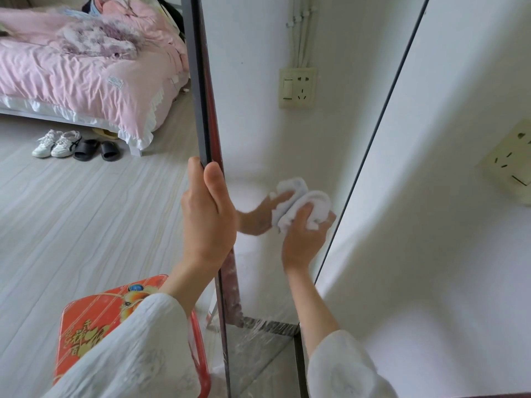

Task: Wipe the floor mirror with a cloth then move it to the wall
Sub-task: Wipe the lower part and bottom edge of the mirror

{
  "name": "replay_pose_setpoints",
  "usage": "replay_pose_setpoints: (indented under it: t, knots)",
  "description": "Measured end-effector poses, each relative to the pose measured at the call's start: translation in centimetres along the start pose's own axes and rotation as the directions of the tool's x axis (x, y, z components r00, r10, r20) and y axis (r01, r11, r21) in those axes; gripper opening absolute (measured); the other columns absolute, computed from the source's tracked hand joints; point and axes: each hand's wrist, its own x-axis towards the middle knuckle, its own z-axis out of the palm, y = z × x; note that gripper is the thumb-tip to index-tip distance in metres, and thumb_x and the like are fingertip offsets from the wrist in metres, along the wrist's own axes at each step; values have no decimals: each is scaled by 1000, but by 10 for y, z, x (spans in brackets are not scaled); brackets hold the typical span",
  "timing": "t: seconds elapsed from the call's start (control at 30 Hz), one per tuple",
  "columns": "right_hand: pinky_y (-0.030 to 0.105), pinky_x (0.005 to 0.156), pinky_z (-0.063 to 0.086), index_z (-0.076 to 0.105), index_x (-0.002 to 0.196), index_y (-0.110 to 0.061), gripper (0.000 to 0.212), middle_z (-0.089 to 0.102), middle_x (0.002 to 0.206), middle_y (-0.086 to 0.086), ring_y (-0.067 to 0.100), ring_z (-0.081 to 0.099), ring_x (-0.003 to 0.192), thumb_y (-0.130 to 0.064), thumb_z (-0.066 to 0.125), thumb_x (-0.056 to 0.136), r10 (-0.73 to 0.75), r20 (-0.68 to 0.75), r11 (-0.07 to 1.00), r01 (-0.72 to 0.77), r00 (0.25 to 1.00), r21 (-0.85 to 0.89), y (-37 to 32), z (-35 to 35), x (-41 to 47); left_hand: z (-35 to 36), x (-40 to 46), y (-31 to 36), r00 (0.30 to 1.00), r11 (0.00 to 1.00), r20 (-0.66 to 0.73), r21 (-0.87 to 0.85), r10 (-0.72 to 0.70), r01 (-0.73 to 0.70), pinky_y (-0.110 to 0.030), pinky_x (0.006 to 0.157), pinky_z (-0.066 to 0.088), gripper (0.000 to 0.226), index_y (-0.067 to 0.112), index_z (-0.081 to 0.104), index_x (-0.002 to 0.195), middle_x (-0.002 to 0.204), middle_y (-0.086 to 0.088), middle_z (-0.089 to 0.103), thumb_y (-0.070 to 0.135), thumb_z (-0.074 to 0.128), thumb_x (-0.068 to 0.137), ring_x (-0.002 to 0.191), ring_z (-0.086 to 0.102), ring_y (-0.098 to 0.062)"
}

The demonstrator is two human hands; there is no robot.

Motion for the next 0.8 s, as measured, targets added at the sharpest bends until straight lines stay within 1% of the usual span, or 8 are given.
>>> replay_pose_setpoints:
  t: [0.07, 0.17, 0.27, 0.43, 0.53, 0.67, 0.73, 0.8]
  knots:
    - [35, 70, 48, 37, 127, -12, 60, 63, 104, 19, 31, 62, 88, -55, 40, 85, 185, 50, 966, -173, 981, -191, 40, -12, -10, -1, 2, -1, 1000, 1000, -9, 3, -16, 16, -13, 48, 31, 31, 24, 25, 70, 55, 7, 27, 16, 21, 100, 47, 38, 1]
    - [30, 77, 37, 42, 125, 0, 44, 58, 117, 25, 35, 56, 106, -31, 45, 94, 396, 42, 845, -346, 917, -409, 67, -42, -2, -2, 3, -2, 1000, 1000, -16, 8, -7, 7, -11, 49, 32, 32, 25, 24, 70, 54, 7, 26, 16, 21, 100, 47, 39, 2]
    - [32, 83, 39, 42, 126, 1, 43, 57, 119, 22, 34, 53, 111, -27, 45, 93, 325, -82, 894, -334, 942, -298, 41, -54, 20, 0, 0, -4, 1000, 1000, -2, 19, 17, -17, -14, 47, 29, 28, 26, 26, 72, 55, 8, 26, 19, 21, 98, 47, 39, 1]
    - [10, 52, 40, 47, 116, -11, 31, 58, 98, 4, 23, 57, 88, -30, 51, 93, 90, -166, 991, -72, 982, 113, -22, -36, 43, 3, -3, -4, 999, 999, 0, 9, 34, -34, -14, 48, 30, 24, 9, 33, 80, 56, 9, 28, 18, 21, 99, 49, 39, 2]
    - [19, 66, 36, 43, 121, -9, 39, 60, 106, 11, 26, 58, 92, -35, 49, 93, 67, -76, 989, -76, 995, -125, 3, -23, 36, 2, -4, -1, 999, 999, 1, 15, 36, -36, -14, 48, 30, 26, 21, 30, 74, 55, 8, 27, 18, 21, 99, 48, 38, 1]
    - [35, 86, 42, 39, 124, 0, 47, 57, 121, 22, 36, 55, 110, -33, 47, 93, 424, 55, 810, -352, 904, -469, 74, -45, 22, 0, -5, 1, 1000, 1000, 2, 9, 20, -20, -12, 49, 31, 30, 26, 25, 71, 55, 7, 26, 17, 21, 99, 48, 39, 2]
    - [38, 90, 42, 40, 125, 2, 47, 55, 123, 25, 37, 53, 111, -29, 48, 91, 476, 14, 763, -405, 879, -504, 83, -59, 21, -1, -5, 1, 1000, 1000, 9, 15, 27, -27, -12, 50, 31, 29, 25, 26, 71, 55, 8, 27, 18, 21, 99, 49, 38, 1]
    - [36, 89, 41, 40, 128, 0, 46, 55, 123, 24, 37, 52, 112, -28, 48, 91, 412, -45, 832, -396, 910, -388, 67, -62, 19, 0, -5, 0, 1000, 1000, 15, 17, 27, -27, -13, 50, 31, 26, 20, 30, 74, 55, 8, 26, 18, 21, 99, 48, 38, 1]
